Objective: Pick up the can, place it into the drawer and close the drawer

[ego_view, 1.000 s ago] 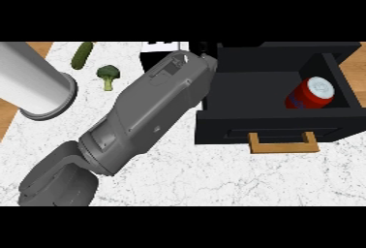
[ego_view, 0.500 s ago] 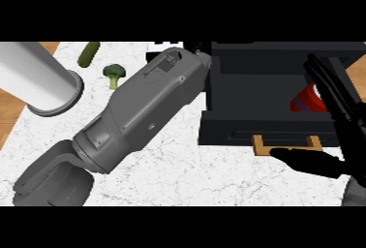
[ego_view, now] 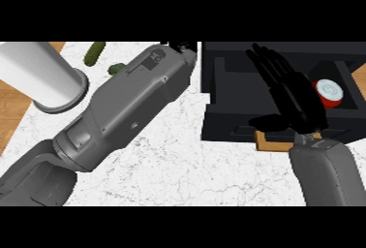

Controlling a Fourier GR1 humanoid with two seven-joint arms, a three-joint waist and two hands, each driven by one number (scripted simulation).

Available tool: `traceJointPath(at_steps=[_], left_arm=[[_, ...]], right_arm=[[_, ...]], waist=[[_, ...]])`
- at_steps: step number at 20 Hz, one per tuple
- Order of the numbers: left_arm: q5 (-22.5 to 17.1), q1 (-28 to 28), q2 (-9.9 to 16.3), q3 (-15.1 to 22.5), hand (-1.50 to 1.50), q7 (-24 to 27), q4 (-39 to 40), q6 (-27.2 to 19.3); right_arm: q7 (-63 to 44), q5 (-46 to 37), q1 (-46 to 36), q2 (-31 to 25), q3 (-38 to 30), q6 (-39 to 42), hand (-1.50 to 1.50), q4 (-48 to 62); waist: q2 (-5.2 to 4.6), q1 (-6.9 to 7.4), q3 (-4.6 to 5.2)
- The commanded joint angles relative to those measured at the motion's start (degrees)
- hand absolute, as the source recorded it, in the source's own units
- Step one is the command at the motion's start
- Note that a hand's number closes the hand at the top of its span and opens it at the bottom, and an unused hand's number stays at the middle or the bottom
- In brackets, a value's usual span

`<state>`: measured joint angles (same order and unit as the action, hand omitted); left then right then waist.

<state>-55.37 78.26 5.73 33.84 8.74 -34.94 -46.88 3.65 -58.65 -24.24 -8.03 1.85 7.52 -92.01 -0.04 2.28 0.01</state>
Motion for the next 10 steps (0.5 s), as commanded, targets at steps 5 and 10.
traceJointPath(at_steps=[5, 10], left_arm=[[2.0, -3.3, 6.8, -0.1, -1.50, -6.0, -8.9, -1.0], [4.1, -7.7, 11.1, 0.2, -1.50, -7.3, -13.1, 0.6]], right_arm=[[1.7, -8.2, -8.3, 0.4, -0.7, -11.9, -1.50, 22.6], [2.0, -11.4, -13.9, 2.1, -1.4, -19.4, -1.50, 36.0]], waist=[[0.10, 0.34, -0.03], [-0.08, 0.25, -0.04]])
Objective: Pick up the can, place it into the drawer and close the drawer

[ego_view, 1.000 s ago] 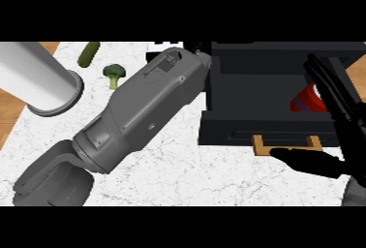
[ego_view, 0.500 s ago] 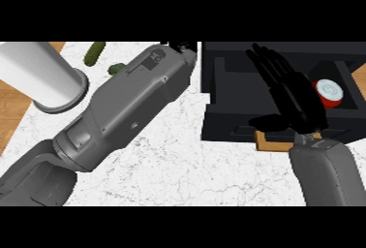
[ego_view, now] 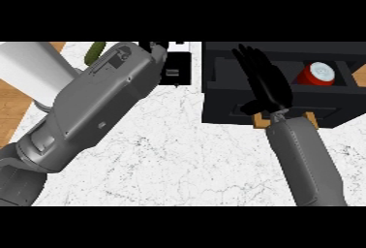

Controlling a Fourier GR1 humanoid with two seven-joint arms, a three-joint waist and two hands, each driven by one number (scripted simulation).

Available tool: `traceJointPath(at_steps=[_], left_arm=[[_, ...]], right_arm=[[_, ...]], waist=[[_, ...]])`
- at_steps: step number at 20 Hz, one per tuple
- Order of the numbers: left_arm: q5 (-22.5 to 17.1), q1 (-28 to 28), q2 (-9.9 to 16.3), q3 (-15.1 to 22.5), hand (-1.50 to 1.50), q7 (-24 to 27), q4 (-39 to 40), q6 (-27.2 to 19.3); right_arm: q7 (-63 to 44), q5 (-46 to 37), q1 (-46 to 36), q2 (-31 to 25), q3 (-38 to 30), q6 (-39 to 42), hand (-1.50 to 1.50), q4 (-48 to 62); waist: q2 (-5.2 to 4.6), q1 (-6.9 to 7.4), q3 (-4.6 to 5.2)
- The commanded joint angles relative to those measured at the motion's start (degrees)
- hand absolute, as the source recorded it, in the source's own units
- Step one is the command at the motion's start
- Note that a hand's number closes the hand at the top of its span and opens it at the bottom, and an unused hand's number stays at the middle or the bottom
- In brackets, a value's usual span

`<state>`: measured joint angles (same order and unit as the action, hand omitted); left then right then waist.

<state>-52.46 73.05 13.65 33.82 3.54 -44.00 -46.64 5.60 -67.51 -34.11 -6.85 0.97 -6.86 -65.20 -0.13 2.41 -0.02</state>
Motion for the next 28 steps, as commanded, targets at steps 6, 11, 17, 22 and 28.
traceJointPath(at_steps=[6, 11, 17, 22, 28], left_arm=[[2.1, -5.5, 5.4, -0.6, -1.50, -3.0, -8.8, 0.5], [3.8, -6.1, 7.4, -0.6, -1.50, -5.4, -11.2, -1.0], [4.4, -7.1, 9.7, -1.2, -1.50, -7.9, -14.8, -1.5], [5.1, -6.0, 10.4, -1.0, -1.50, -10.2, -16.5, -1.0], [6.1, -8.6, 12.6, -1.4, -1.50, -11.4, -21.6, -2.1]], right_arm=[[1.7, -5.5, -9.4, -1.5, -3.9, -15.2, -1.50, 23.1], [5.1, -4.2, -11.0, -1.7, -6.2, -21.5, -1.50, 29.3], [2.8, -6.5, -17.6, -1.0, -8.2, -28.8, -1.50, 39.0], [0.9, -7.4, -23.6, -2.4, -10.0, -31.4, -1.50, 45.1], [0.6, -7.8, -29.0, -4.3, -11.1, -32.6, -1.50, 49.7]], waist=[[-0.39, 0.67, -0.02], [-0.43, 0.03, -0.05], [-1.06, 1.77, -0.09], [-1.56, 2.65, -0.13], [-1.46, 3.24, -0.10]])
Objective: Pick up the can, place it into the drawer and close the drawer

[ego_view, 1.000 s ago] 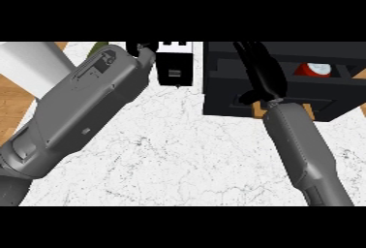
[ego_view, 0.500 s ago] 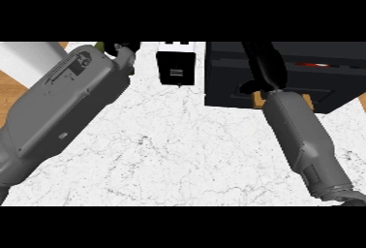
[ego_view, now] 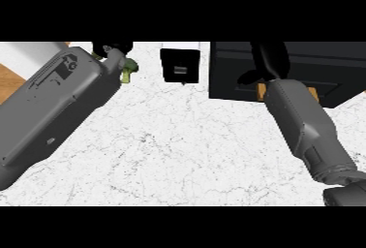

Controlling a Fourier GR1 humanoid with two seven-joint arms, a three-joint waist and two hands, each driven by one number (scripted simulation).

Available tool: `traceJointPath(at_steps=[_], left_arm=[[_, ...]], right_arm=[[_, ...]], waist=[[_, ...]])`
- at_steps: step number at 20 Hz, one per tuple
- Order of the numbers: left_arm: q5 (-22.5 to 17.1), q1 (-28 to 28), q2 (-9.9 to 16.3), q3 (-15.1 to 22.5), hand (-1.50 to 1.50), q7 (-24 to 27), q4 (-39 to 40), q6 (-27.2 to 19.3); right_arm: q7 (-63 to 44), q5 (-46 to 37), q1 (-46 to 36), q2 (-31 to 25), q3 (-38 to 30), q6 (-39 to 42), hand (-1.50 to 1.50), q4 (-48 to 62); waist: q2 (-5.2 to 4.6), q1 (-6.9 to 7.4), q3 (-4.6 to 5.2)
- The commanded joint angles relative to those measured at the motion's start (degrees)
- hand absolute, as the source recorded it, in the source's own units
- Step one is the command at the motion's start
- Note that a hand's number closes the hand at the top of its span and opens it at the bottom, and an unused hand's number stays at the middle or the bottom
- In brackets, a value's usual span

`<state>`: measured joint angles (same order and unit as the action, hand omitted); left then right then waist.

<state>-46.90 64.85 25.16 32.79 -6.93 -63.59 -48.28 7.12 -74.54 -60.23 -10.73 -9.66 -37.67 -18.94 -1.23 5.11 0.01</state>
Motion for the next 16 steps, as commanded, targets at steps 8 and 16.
traceJointPath(at_steps=[8, 16], left_arm=[[1.4, -1.2, 1.4, 0.2, -1.50, -2.7, -5.6, -1.2], [1.7, -4.0, 2.0, -0.2, -1.50, -2.0, -6.8, -0.1]], right_arm=[[-3.2, -0.3, -9.8, -4.3, -2.3, 1.5, -1.50, 6.6], [9.8, 13.2, -12.2, -0.4, -13.2, 9.9, -1.50, 6.8]], waist=[[-0.51, 1.62, -0.14], [-0.99, 1.14, -0.36]])
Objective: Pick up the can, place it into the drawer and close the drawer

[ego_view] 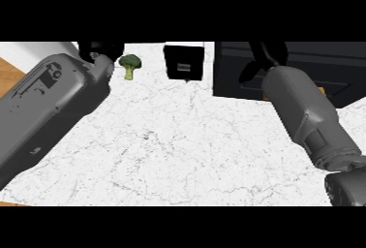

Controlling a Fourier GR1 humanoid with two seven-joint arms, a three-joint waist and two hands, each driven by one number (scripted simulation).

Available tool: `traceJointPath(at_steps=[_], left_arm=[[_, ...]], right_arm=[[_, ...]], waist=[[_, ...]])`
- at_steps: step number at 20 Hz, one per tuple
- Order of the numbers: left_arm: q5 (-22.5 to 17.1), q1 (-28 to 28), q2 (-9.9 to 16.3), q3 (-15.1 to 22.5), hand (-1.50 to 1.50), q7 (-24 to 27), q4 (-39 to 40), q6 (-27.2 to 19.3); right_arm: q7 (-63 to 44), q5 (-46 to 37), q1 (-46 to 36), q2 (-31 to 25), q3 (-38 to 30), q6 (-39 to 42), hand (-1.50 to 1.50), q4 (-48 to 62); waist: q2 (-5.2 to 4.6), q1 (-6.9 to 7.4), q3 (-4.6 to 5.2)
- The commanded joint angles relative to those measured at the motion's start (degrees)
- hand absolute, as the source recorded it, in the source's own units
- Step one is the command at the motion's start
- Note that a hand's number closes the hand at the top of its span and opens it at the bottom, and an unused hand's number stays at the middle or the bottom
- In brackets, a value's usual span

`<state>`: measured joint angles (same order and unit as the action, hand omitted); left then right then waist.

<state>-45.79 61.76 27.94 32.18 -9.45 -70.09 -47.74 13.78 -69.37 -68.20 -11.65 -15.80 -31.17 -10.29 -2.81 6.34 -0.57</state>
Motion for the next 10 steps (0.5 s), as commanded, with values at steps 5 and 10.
traceJointPath(at_steps=[5, 10], left_arm=[[0.5, -1.8, 1.4, -0.4, -1.50, -0.3, -0.9, 0.0], [1.4, -3.4, 0.5, 0.2, -1.50, 0.0, -2.5, -0.2]], right_arm=[[7.7, 17.6, -4.5, 1.5, -16.2, 7.6, -1.50, -2.4], [10.3, 19.7, -4.9, -0.2, -18.4, 11.6, -1.50, -1.0]], waist=[[0.85, -0.20, 0.19], [0.70, -0.30, 0.38]])
